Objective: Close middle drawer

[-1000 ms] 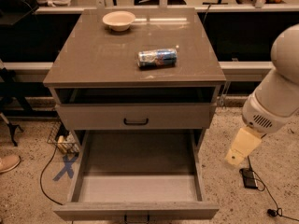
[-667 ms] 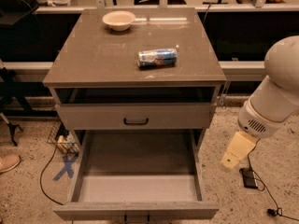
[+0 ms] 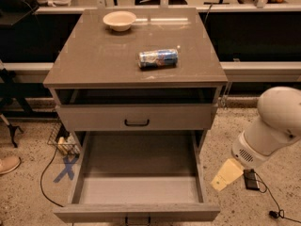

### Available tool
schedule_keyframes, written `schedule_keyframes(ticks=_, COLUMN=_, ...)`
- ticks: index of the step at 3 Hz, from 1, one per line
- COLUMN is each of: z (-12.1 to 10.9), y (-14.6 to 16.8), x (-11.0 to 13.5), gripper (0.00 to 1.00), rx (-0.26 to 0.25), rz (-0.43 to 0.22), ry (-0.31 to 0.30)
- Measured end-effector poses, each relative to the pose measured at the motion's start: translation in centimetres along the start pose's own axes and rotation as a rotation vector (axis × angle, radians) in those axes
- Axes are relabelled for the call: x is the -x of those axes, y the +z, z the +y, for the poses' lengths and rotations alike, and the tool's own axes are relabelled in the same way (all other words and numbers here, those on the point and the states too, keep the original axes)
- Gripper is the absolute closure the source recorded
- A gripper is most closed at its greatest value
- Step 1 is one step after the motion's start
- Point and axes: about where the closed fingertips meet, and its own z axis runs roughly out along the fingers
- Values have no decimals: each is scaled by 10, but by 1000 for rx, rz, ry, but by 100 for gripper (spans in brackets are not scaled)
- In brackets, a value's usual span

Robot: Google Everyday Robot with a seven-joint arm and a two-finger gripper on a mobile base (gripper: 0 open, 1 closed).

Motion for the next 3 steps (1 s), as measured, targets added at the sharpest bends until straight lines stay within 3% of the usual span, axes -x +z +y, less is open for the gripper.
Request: schedule_keyframes(ticks=3, z=8, y=99, x=-40, gripper=0, rx=144, rz=7, ry=186)
